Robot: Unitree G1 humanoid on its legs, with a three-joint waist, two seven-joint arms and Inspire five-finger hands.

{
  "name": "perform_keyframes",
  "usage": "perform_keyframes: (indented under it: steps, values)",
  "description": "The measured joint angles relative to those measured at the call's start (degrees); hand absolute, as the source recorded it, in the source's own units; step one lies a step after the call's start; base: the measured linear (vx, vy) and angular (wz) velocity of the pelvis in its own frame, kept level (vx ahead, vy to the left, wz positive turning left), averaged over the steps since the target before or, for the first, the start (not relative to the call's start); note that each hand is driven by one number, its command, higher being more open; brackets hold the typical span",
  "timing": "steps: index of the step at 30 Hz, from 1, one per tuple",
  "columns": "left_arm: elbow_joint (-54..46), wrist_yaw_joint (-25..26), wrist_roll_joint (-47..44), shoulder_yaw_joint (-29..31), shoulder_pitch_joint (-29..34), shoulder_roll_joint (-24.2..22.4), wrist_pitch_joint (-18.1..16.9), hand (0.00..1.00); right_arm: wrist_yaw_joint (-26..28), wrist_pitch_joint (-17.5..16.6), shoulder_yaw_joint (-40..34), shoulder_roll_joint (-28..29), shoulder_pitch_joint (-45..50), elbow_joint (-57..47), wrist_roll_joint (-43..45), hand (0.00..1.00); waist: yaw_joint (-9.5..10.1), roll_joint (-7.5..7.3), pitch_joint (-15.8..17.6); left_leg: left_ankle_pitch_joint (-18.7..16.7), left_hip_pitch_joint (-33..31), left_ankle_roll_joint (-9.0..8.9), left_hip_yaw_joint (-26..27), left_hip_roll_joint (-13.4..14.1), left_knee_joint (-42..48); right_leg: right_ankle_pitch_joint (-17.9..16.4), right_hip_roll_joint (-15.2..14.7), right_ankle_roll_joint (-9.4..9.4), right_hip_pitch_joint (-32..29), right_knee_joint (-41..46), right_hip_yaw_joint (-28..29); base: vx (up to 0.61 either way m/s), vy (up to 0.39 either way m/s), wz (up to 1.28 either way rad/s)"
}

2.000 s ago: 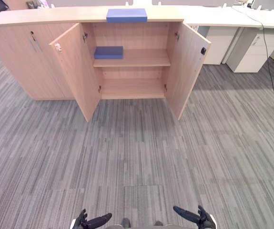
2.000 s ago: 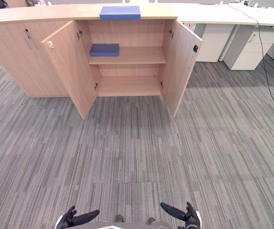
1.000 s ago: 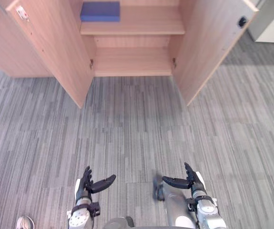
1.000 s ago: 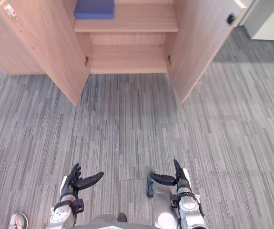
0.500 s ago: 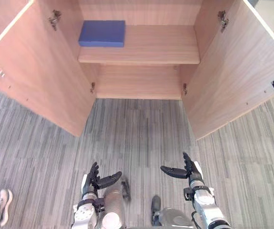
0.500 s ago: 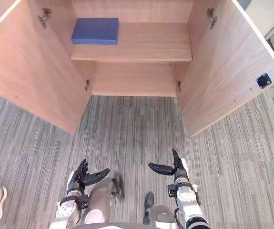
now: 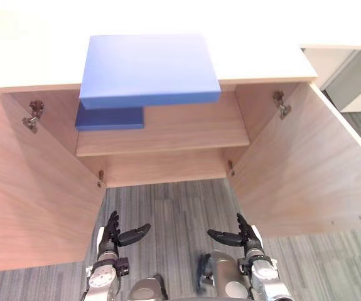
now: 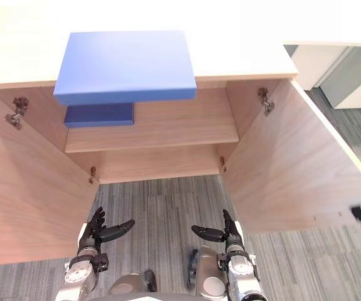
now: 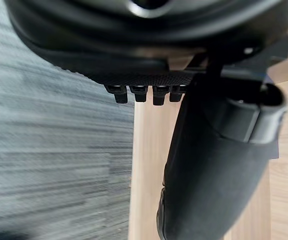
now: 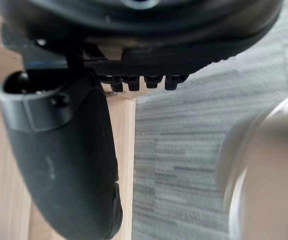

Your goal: Walk over to the cabinet, pick up the folder, carry it to the office cabinet, place the folder inside the office cabinet, then close the office cabinet door

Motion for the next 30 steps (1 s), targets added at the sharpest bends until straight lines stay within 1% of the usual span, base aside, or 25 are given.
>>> perform_keyframes:
  steps: [1,2,3,4,5,6,7,8,9,10,11,12,13,14,16,18,19,21,23,25,27,29,30]
  values:
    - [0.2,-0.1,0.1,0.0,0.2,-0.5,0.2,1.00,-0.1,0.4,-0.1,-0.3,0.0,0.4,0.0,1.00,-0.13,0.42,-0.7,0.4,-0.6,-0.43,-0.3,0.4,1.2,-1.2,0.1,-0.26,0.1,0.4,-0.1,0.47,-0.143,0.27]
    - [-0.1,-0.4,0.1,-0.2,0.5,-0.9,0.2,1.00,-0.1,0.4,-0.3,-0.4,0.5,0.1,0.0,1.00,-0.21,0.33,-1.2,0.9,-1.2,-1.14,-0.5,0.4,2.9,-3.4,-0.1,0.06,0.5,0.4,-0.2,0.36,-0.120,0.21]
    - [-0.6,-0.5,0.3,-0.4,0.5,-2.1,0.1,1.00,-0.2,0.3,-1.3,-0.6,0.8,-0.2,0.0,1.00,-0.57,1.15,-1.0,1.4,-3.4,-2.00,-1.7,1.5,8.9,-5.1,0.1,-0.03,2.2,0.2,-1.2,0.42,-0.148,0.37]
    - [-0.6,-0.7,0.5,-0.5,0.3,-2.8,0.1,1.00,-0.5,0.4,-1.4,-0.5,1.2,-0.2,0.0,1.00,-0.74,1.25,-0.9,3.7,-7.3,-4.69,-1.9,2.9,18.2,-5.9,0.2,-0.28,4.6,-1.2,-2.0,0.39,-0.131,0.36]
    - [-0.7,-0.9,0.5,-0.6,0.2,-3.0,0.1,1.00,-0.6,0.5,-1.4,-0.5,1.5,-0.2,0.1,1.00,-0.50,1.24,-0.9,3.2,-9.1,-5.36,-1.9,4.1,22.5,-6.0,0.4,-0.36,6.3,-2.5,-2.4,0.33,-0.086,0.31]
    - [-0.8,-1.2,0.5,-0.8,0.4,-3.4,0.1,1.00,-0.7,0.5,-1.4,-0.3,2.0,-0.2,0.2,1.00,-0.21,1.24,-0.9,0.9,-11.0,-4.84,-1.1,5.4,25.8,-6.0,0.7,-0.39,9.7,-5.0,-2.8,0.23,-0.053,0.13]
    - [-1.0,-1.3,0.5,-1.1,0.6,-3.6,0.1,1.00,-0.8,0.4,-1.7,-0.2,2.2,-0.3,0.6,1.00,0.13,1.21,-0.9,-0.4,-11.7,-3.98,-0.7,5.6,25.3,-6.0,0.8,-0.38,11.6,-6.4,-2.8,0.26,-0.037,-0.05]
    - [-1.9,-1.4,0.5,-1.2,0.8,-3.8,0.1,1.00,-0.8,0.4,-2.7,0.1,2.1,-0.7,0.7,1.00,0.88,1.27,-1.0,-0.9,-12.7,-2.98,-0.2,5.5,21.2,-5.9,0.8,-0.30,12.7,-7.4,-2.1,0.22,0.010,-0.23]
    - [-2.6,-1.4,0.5,-1.2,1.0,-3.8,0.1,1.00,-0.8,0.2,-3.0,0.2,1.9,-0.9,0.7,1.00,1.06,1.34,-1.0,-0.8,-12.9,-2.83,-0.2,5.4,17.9,-5.9,0.8,-0.22,12.9,-7.6,-1.6,0.20,0.035,-0.35]
    - [-3.5,-1.4,0.5,-1.1,1.3,-3.6,0.0,1.00,-0.8,0.1,-3.4,0.2,1.7,-1.2,0.7,1.00,1.16,1.69,-1.2,0.4,-12.9,-2.72,-0.3,5.3,11.9,-5.7,1.0,0.06,13.0,-8.1,-1.0,0.19,0.118,-0.38]
    - [-4.0,-1.3,0.5,-1.1,1.8,-3.7,0.0,1.00,-0.8,0.0,-3.6,-0.5,1.8,-1.6,0.7,1.00,0.86,3.46,-2.3,6.9,-12.9,-1.77,-0.7,5.6,2.7,-5.4,2.3,1.03,13.0,-9.1,-0.2,0.15,0.135,-0.37]
    - [-4.0,-1.3,0.4,-1.1,1.9,-3.5,0.1,1.00,-0.8,0.1,-3.8,-0.4,1.8,-1.5,0.7,1.00,0.88,3.57,-2.5,6.4,-11.9,-1.80,-0.6,5.5,1.5,-5.4,2.4,1.47,13.1,-9.4,0.2,0.17,0.177,-0.22]
    - [-5.0,-1.3,0.4,-1.0,2.0,-2.9,0.1,1.00,-0.8,0.0,-4.0,0.0,2.5,-1.8,0.7,1.00,0.68,2.92,-3.0,7.4,-10.4,-1.49,-0.4,4.2,-2.0,-4.9,1.3,2.24,13.5,-10.6,0.5,0.11,0.148,-0.02]
    - [-7.5,-1.3,0.4,-1.0,2.5,-2.8,0.2,1.00,-0.7,0.0,-4.1,0.0,3.0,-1.9,0.7,1.00,0.70,2.74,-3.2,8.3,-9.3,-0.92,-0.2,3.0,-4.4,-4.5,0.5,2.87,14.0,-11.7,0.5,0.09,0.138,0.09]
    - [-12.2,-1.3,0.4,-1.0,3.9,-2.8,0.1,1.00,-0.7,0.0,-4.6,0.1,4.0,-1.9,0.7,1.00,0.70,2.82,-3.2,9.0,-8.1,-0.35,-0.2,1.9,-6.5,-4.2,-0.4,3.55,15.0,-12.8,0.4,0.05,0.124,0.10]
    - [-21.6,-1.2,0.6,-0.7,6.7,-1.3,-0.5,1.00,-0.5,0.1,-4.6,0.4,5.3,-1.8,0.6,1.00,0.76,2.84,-3.3,10.1,-6.3,0.25,-1.3,0.4,-9.1,-4.0,-1.2,4.12,16.7,-14.1,-0.8,0.05,0.095,0.28]
    - [-24.7,-1.2,0.7,-0.4,7.3,-0.7,-0.7,1.00,-0.5,0.1,-4.6,0.5,5.3,-1.8,0.6,1.00,0.84,2.85,-3.4,10.3,-6.1,0.40,-1.6,0.2,-9.4,-4.0,-1.4,4.17,17.1,-14.3,-1.2,0.02,0.043,0.25]
    - [-29.7,-0.8,2.8,0.8,9.0,-0.3,-1.7,1.00,-0.5,0.0,-4.6,0.4,5.0,-1.8,0.5,1.00,0.99,2.92,-4.0,10.5,-5.7,0.54,-1.7,-0.1,-10.0,-3.9,-1.6,4.28,17.3,-14.5,-1.3,-0.01,0.027,0.08]
    - [-34.6,-0.1,4.8,1.2,11.1,0.0,-1.9,1.00,-0.5,-0.3,-4.6,0.4,4.8,-1.8,0.4,1.00,1.05,2.97,-4.5,10.7,-5.3,0.61,-2.0,-0.4,-10.3,-3.9,-1.9,4.28,17.8,-14.5,-1.6,-0.02,0.023,0.10]
    - [-41.9,0.5,7.7,1.2,14.1,0.9,-3.1,1.00,-0.5,-0.8,-4.5,0.3,4.9,-1.7,0.2,1.00,1.10,2.98,-4.9,11.0,-4.5,0.61,-2.9,-0.6,-10.7,-3.9,-2.0,4.28,19.1,-15.0,-2.5,-0.04,-0.008,0.20]
    - [-46.5,1.5,9.5,1.2,15.5,1.7,-3.9,1.00,-0.5,-1.1,-4.5,0.2,4.9,-1.5,-0.1,1.00,1.54,3.00,-4.9,11.3,-4.3,0.65,-3.2,-0.6,-11.0,-3.9,-2.0,4.31,19.3,-15.0,-2.7,-0.06,-0.015,0.09]
    - [-53.2,2.5,12.0,1.3,17.0,2.4,-5.5,1.00,-0.5,-1.5,-4.1,-0.2,4.9,-0.3,-0.4,1.00,2.51,3.17,-5.4,11.3,-4.5,0.59,-3.6,-0.6,-11.0,-4.0,-2.0,4.60,19.3,-14.9,-2.8,-0.10,-0.021,0.07]
    - [-54.7,2.7,12.9,1.3,17.5,2.5,-6.1,1.00,-0.5,-1.6,-3.6,-0.5,4.9,0.1,-0.6,1.00,2.53,3.22,-5.7,11.3,-4.6,0.58,-3.8,-0.7,-11.0,-4.0,-2.1,4.63,19.4,-14.9,-2.9,-0.06,-0.012,0.11]
